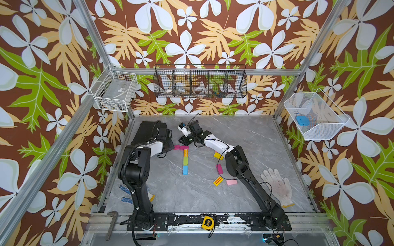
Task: Assemble the number 7 with building blocks
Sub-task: Adjust the building block at the center of the board.
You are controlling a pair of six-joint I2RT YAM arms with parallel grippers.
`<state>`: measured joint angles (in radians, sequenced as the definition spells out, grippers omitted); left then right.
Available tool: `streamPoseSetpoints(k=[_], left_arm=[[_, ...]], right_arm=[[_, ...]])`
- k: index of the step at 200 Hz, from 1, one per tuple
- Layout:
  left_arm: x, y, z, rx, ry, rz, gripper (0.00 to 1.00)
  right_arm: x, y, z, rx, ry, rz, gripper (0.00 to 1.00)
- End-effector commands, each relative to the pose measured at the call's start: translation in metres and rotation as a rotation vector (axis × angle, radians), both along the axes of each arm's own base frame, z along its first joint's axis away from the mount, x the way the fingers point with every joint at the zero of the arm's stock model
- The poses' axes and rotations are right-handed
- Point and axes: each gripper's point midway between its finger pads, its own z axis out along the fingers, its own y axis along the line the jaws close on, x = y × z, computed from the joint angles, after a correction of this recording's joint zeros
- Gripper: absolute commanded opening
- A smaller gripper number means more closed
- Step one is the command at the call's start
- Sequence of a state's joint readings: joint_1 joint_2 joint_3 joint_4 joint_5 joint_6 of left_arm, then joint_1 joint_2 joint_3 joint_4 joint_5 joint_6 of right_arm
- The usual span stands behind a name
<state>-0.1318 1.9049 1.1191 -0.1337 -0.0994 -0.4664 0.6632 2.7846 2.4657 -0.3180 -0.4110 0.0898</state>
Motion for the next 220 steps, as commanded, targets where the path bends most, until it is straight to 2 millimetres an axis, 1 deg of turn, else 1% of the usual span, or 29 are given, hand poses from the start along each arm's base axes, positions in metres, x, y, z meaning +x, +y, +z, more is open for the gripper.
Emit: streamPoseSetpoints(k=[1, 38, 73, 156, 220], left_arm=[[0.002, -0.002, 0.001, -0.009, -0.006, -0.007, 0.17], [0.002, -0.002, -0.001, -0.014, -0.002, -0.013, 0.17], [0.003, -0.002, -0.002, -0.016, 0.001, -0.013, 0.17], [0.005, -0.003, -0.005, -0.018, 0.017, -0.014, 0.17], [0.006, -0.003, -0.008, -0.019, 0.028, -0.015, 0.17]], right_arm=[[0.0, -0.006, -0.009, -0.038, 0.024, -0.033, 0.28], [-0.003, -0.002, -0.008, -0.054, 0.005, -0.029, 0.28], [-0.003, -0.003, -0.007, -0.059, 0.004, -0.031, 0.28], [-0.008, -0.003, -0.01, -0.077, 0.004, -0.014, 0.27], [-0.013, -0.001, -0.008, -0.084, -0.003, 0.007, 0.27]])
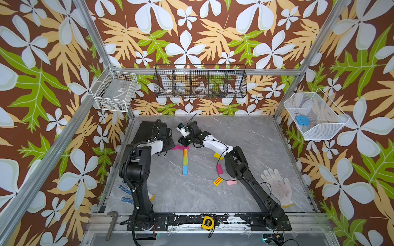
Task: Assemble the number 7 with building blocks
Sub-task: Adjust the building block at the center of the board.
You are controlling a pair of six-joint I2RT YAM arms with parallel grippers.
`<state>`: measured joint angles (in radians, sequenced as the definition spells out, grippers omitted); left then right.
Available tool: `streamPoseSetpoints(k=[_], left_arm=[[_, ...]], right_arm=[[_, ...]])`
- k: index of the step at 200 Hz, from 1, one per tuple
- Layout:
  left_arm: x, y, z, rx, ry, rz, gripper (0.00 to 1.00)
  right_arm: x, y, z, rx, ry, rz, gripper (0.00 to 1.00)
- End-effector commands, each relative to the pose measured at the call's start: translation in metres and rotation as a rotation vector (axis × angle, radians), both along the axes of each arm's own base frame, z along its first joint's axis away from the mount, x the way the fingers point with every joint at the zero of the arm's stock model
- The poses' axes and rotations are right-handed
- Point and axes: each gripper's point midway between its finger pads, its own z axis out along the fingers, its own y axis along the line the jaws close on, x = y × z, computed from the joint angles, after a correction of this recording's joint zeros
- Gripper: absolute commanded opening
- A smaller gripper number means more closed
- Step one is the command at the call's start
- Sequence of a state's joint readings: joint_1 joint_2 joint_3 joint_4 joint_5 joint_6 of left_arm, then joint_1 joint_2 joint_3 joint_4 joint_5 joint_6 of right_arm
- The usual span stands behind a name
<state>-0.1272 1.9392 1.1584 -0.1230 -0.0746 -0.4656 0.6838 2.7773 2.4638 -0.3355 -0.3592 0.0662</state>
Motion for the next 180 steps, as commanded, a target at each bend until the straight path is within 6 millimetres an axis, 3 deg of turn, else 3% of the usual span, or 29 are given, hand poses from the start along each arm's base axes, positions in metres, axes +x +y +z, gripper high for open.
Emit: streamPoseSetpoints(k=[1, 180], left_arm=[[-0.0063, 0.0009, -0.007, 0.003, 0.04, -0.007, 0.17], [-0.0078, -0.0056, -0.0124, -0.021, 0.064, -0.039, 0.17]], right_arm=[[-0.0086, -0.0048, -0.007, -0.042, 0.027, 0.009, 0.27], [-0.0182, -0.0072, -0.008, -0.041, 0.039, 0.023, 0.25]])
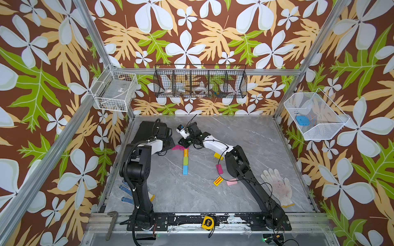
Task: Assemble the number 7 with building blocks
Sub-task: Adjust the building block at the center of the board.
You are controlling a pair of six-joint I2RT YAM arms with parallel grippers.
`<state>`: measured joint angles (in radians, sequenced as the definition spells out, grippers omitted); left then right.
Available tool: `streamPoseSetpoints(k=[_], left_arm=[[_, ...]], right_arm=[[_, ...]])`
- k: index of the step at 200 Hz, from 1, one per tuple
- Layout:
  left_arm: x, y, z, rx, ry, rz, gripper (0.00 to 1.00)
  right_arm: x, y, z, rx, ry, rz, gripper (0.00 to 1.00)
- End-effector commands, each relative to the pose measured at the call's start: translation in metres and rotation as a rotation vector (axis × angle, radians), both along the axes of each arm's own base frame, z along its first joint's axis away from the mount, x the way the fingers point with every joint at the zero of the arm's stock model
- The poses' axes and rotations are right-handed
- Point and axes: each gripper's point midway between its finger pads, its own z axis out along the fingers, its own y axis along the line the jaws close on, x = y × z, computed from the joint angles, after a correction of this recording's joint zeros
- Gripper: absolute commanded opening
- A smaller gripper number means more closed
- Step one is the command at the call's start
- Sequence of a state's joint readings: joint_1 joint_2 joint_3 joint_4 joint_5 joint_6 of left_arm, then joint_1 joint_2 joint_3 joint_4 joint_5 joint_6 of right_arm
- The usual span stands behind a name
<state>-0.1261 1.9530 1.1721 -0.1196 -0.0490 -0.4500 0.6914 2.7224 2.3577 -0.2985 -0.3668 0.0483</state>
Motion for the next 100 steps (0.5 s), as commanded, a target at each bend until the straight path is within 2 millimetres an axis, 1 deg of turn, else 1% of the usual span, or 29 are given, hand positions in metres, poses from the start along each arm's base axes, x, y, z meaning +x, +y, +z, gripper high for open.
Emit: streamPoseSetpoints(k=[1, 100], left_arm=[[-0.0112, -0.0013, -0.0112, -0.007, 0.065, -0.013, 0.17], [-0.0128, -0.0023, -0.0136, -0.011, 0.074, -0.018, 0.16]], right_arm=[[-0.0067, -0.0059, -0.0067, -0.031, 0.037, -0.002, 0.25], [-0.0131, -0.0056, -0.0052, -0.029, 0.035, 0.015, 0.24]])
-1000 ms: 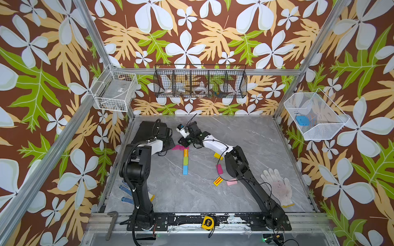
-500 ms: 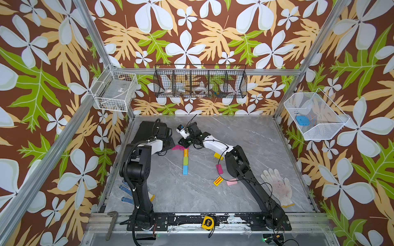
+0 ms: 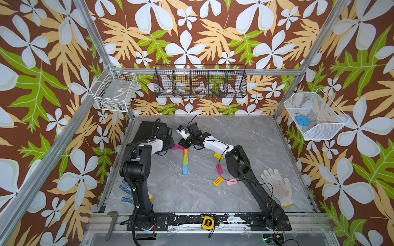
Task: Assemble the number 7 with building blocks
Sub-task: Adjust the building block at the center of the board.
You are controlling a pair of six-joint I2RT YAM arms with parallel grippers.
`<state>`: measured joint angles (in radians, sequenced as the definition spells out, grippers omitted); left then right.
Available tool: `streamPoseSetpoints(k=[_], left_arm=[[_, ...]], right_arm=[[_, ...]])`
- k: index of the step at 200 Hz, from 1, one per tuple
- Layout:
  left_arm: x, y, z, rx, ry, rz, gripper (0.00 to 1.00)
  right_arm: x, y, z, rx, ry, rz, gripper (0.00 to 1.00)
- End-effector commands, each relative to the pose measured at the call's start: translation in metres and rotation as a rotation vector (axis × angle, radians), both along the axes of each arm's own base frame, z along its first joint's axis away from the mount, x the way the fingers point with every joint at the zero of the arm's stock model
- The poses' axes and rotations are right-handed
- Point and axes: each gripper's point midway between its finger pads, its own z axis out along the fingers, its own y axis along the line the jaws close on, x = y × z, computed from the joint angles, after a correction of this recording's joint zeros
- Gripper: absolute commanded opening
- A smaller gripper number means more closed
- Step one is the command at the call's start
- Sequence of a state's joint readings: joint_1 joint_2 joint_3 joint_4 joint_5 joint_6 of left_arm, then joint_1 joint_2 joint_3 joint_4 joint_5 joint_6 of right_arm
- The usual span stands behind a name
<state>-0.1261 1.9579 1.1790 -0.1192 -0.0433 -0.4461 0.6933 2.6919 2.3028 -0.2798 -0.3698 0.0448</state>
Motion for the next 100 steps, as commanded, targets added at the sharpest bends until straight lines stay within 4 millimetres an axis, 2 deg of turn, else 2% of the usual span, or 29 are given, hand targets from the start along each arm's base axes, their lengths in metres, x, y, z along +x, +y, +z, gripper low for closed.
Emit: streamPoseSetpoints(k=[1, 100], left_arm=[[-0.0144, -0.0011, -0.0136, -0.008, 0.075, -0.012, 0.16], [-0.0165, -0.0009, -0.0142, -0.011, 0.078, -0.009, 0.16]], right_arm=[[-0.0077, -0.0036, -0.0051, -0.025, 0.031, 0.009, 0.24], [-0.0146, -0.0003, -0.0031, -0.012, 0.026, 0.044, 0.23]])
